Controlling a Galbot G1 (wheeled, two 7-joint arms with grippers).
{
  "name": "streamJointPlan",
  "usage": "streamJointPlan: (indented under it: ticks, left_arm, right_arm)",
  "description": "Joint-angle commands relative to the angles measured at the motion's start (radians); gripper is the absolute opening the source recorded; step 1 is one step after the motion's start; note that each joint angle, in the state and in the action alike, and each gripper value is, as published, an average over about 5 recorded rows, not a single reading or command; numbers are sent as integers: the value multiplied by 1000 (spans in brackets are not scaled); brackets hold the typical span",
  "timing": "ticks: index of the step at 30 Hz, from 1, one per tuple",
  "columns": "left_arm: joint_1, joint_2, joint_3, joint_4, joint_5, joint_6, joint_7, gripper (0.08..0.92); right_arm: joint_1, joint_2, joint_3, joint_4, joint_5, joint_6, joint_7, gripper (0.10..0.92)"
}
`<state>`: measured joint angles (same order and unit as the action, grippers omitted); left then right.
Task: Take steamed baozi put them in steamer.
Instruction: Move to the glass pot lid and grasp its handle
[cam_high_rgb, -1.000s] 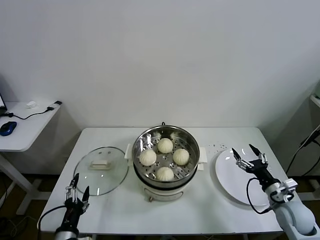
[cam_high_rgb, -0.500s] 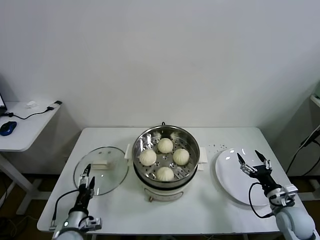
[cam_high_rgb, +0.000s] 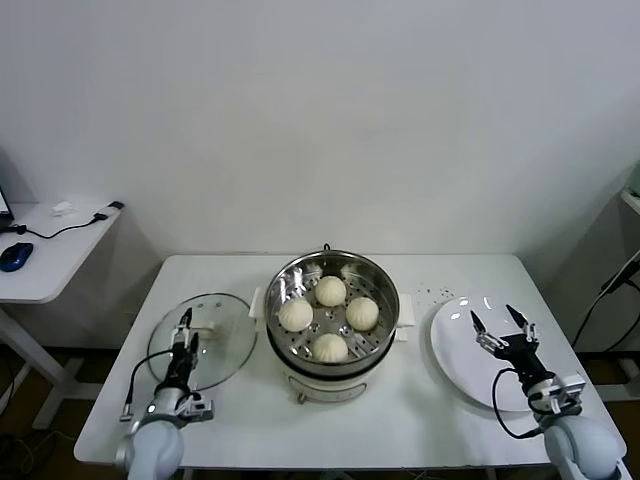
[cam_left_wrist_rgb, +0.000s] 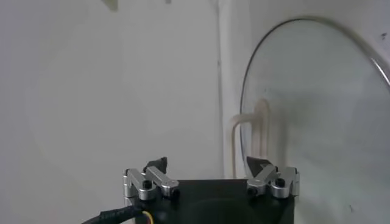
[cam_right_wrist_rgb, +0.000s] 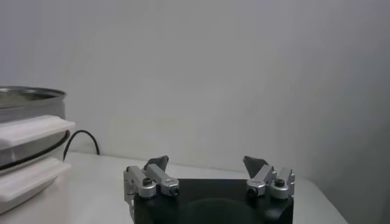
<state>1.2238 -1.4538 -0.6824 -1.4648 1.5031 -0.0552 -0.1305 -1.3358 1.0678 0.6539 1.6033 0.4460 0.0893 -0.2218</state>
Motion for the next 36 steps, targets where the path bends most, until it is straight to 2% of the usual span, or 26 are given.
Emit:
streamJointPlan:
  ticks: [1, 16, 20, 28, 36]
  left_arm:
    - [-116, -2, 4, 146, 12, 12, -24, 823]
    - [-157, -2, 9, 195, -15, 23, -10, 807]
    - [-154, 1, 9, 188, -33, 25, -1, 714]
    - [-150, 13, 22, 182, -69, 21, 31, 480]
    - [-154, 9, 38, 179, -100, 31, 28, 246]
  right_arm:
    - [5, 19, -1, -15, -36, 5, 1, 823]
    - [6, 48, -2, -42, -90, 26, -5, 823]
    - [5, 58, -6, -51, -112, 32, -9, 823]
    - [7, 84, -1, -83, -147, 50, -22, 823]
    - [7, 94, 16, -99, -162, 62, -30, 823]
